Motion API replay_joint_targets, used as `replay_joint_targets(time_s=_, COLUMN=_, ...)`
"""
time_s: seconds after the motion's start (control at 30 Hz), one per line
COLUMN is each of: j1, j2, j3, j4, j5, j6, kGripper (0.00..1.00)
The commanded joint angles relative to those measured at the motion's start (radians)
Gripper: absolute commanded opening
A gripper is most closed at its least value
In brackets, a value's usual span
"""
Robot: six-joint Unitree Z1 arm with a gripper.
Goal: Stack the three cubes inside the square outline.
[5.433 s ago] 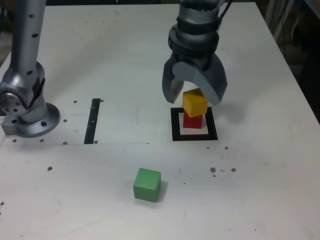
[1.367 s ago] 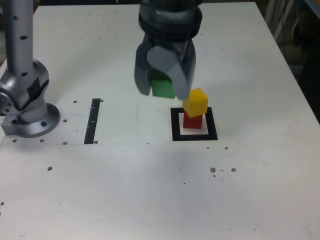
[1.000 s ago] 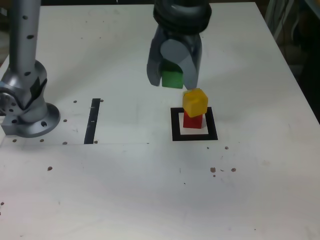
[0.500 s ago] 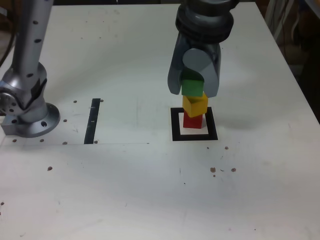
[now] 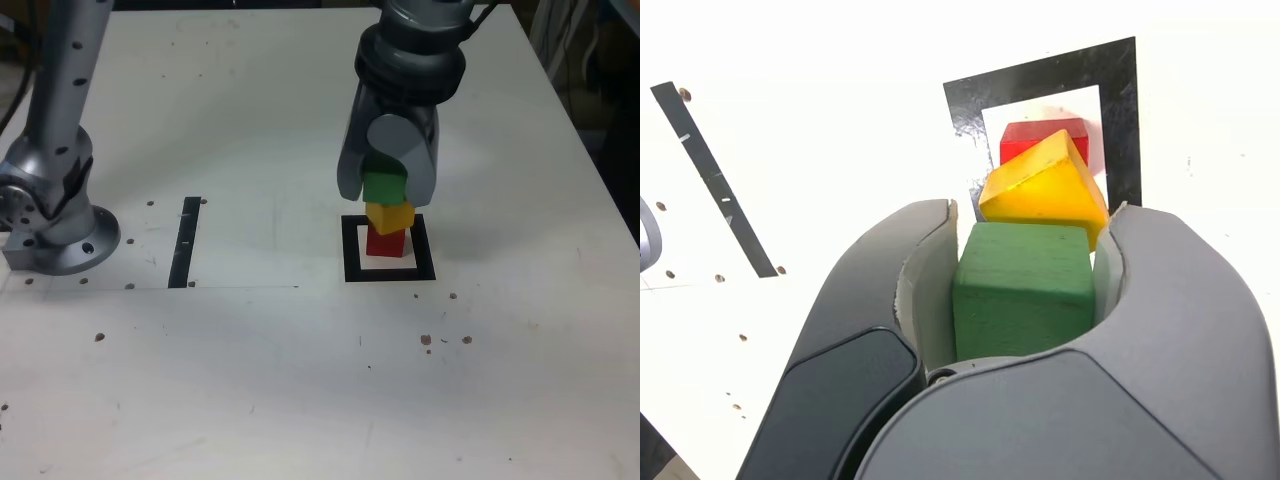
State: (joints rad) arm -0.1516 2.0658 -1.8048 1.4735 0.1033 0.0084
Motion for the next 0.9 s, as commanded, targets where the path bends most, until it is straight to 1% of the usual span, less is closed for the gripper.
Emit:
replay_joint_targets(time_s=0.0, j1=0.004, j2=0.005, j3=0.001, j4=-0.005, j5=0.006, j6=0.006, kGripper=0.35)
replay_joint_targets(time_s=0.07, j1=0.006, j2=0.008, j3=0.001, j4=-0.007, j5=0.010, j6=0.011, kGripper=0.37)
replay_joint_targets(time_s=0.17, j1=0.011, j2=0.013, j3=0.004, j4=-0.010, j5=0.012, j6=0.018, kGripper=0.41)
replay_joint_targets(time_s=0.3, j1=0.014, j2=0.023, j3=0.006, j4=-0.014, j5=0.005, j6=0.024, kGripper=0.50)
replay_joint_targets(time_s=0.47, j1=0.015, j2=0.029, j3=0.006, j4=-0.016, j5=-0.001, j6=0.027, kGripper=0.55)
replay_joint_targets(time_s=0.53, j1=0.015, j2=0.029, j3=0.005, j4=-0.017, j5=0.002, j6=0.028, kGripper=0.62)
replay_joint_targets(time_s=0.7, j1=0.021, j2=0.023, j3=0.006, j4=-0.013, j5=0.014, j6=0.034, kGripper=0.92)
replay_joint_targets(time_s=0.77, j1=0.026, j2=0.021, j3=0.008, j4=-0.011, j5=0.019, j6=0.035, kGripper=0.98)
replay_joint_targets(time_s=0.87, j1=0.029, j2=0.013, j3=0.007, j4=-0.010, j5=0.024, j6=0.035, kGripper=0.99)
